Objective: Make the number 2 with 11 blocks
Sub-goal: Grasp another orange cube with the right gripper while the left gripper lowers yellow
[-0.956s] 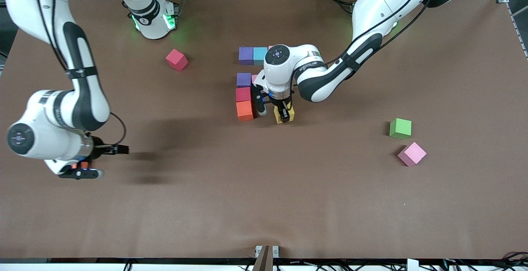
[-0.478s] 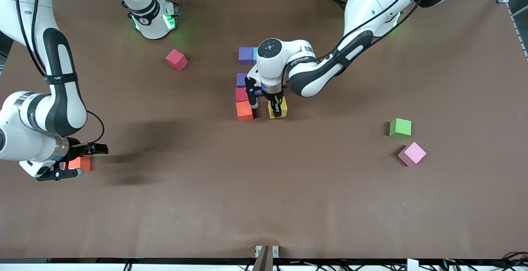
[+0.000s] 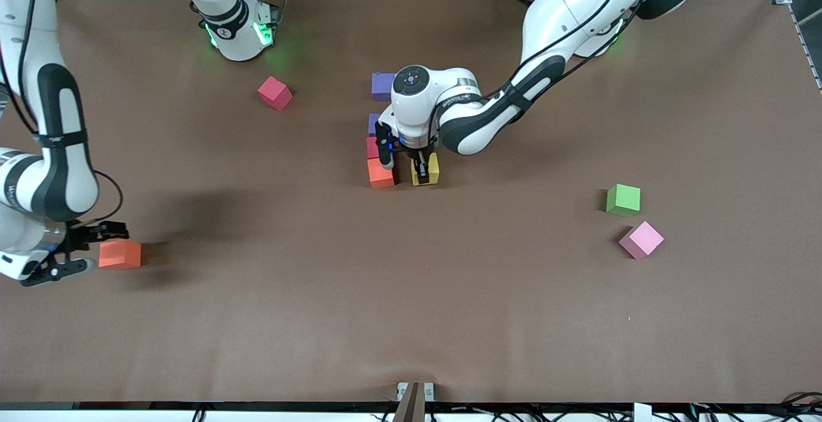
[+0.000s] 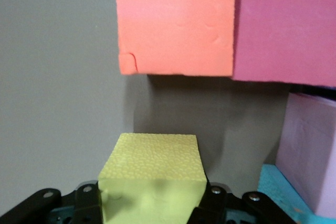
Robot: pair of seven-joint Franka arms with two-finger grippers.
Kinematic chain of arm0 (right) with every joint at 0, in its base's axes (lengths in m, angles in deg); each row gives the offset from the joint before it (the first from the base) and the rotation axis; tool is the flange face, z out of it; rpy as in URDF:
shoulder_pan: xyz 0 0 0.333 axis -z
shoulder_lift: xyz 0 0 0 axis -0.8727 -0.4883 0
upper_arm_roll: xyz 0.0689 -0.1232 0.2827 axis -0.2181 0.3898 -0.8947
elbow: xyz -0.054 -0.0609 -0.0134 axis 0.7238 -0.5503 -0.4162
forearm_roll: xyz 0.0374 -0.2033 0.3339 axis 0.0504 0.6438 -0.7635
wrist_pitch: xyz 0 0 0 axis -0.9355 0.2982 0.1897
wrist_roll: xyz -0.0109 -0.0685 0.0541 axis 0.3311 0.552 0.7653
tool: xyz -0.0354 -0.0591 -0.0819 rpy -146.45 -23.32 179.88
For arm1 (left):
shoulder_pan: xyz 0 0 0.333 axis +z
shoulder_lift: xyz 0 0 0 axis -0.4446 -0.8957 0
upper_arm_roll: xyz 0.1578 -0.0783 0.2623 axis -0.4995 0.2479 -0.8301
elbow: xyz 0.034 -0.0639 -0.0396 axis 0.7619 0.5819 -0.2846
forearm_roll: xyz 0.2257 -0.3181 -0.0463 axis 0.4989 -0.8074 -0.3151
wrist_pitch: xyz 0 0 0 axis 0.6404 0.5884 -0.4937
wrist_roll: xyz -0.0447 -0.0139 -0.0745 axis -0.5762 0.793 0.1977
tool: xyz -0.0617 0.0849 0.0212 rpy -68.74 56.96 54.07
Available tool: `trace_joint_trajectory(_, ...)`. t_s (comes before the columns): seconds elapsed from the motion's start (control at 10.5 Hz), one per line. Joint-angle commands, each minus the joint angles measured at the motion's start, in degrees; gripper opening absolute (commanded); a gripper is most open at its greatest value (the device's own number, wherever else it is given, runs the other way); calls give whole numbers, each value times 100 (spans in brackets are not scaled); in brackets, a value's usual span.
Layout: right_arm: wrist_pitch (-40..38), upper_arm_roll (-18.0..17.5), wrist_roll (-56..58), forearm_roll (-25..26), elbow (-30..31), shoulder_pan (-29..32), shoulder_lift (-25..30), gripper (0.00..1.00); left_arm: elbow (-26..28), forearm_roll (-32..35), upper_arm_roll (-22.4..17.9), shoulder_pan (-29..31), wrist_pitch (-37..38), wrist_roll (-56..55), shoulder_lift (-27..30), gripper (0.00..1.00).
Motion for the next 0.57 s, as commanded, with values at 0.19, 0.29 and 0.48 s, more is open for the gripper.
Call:
trace_joint_trajectory(0.19,452,-112,90,25,-247,193,-403,100,-461,60,-44,-147,-25,122,-277,37)
trace_joint_trajectory(0.29,443,-121,72,8,-317,176,-430,100,-540,-10,-52,-226,-25,122,-329,37)
trace_joint_trajectory(0.48,443,-130,46,-98,-361,158,-465,100,-541,-81,-52,-288,-25,122,-330,37)
